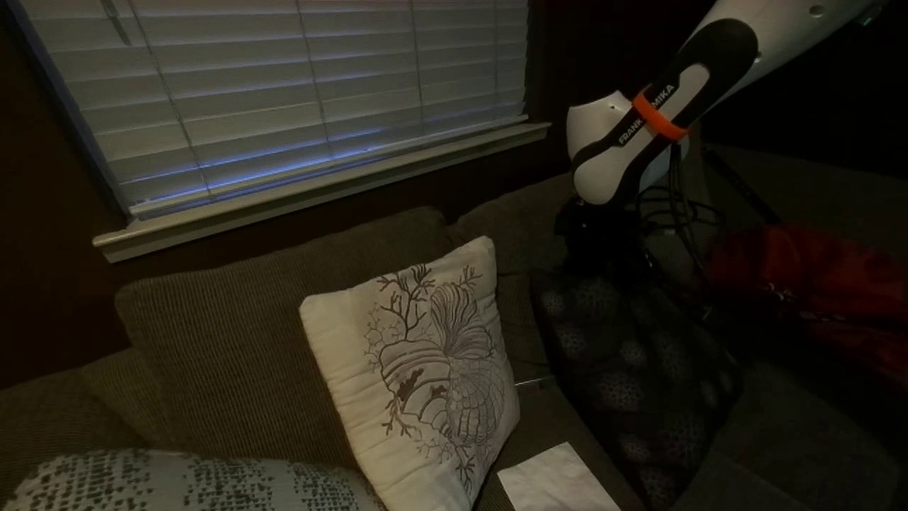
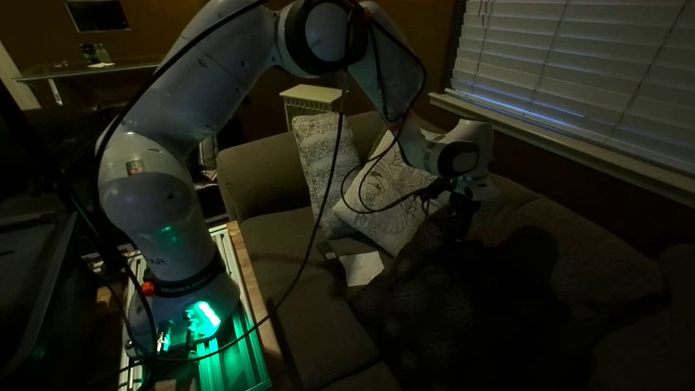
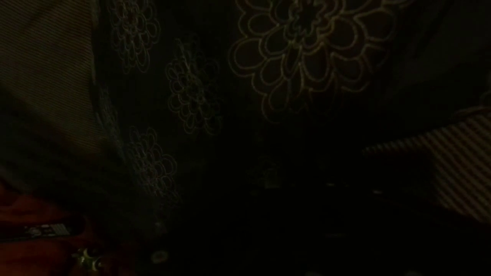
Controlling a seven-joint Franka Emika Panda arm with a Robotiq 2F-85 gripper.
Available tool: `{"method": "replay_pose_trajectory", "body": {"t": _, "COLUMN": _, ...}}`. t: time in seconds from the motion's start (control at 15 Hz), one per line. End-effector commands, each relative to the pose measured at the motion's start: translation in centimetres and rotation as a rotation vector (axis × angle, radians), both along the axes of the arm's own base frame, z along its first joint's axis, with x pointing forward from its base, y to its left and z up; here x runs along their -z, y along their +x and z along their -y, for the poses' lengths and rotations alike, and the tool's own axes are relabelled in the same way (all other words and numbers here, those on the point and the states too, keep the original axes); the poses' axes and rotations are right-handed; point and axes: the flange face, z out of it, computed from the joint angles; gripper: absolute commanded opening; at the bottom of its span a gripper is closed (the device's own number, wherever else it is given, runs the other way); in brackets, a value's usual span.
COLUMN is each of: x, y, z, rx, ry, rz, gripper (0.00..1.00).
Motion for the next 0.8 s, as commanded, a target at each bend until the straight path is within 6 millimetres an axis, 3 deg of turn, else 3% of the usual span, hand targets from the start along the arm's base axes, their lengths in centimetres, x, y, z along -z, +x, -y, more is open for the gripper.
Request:
{"method": "replay_pose_trajectory", "body": {"t": 0.0, "x": -4.4, "y": -2.3, "z": -0.9, "rx": 0.054, "ry": -0.060, "rz": 0.047, "gripper": 0.01}}
{"method": "replay_pose_trajectory", "body": {"t": 0.4, "x": -8.0, "y": -4.8, "z": -1.6, "rx": 0.043, "ry": -0.180, "rz": 0.163, "gripper": 0.01}}
{"method": "replay_pose_trajectory", "body": {"t": 0.73, "x": -9.8, "y": -4.1, "z": -2.0, "rx": 0.004, "ry": -0.285, "rz": 0.231, "gripper": 0.01}}
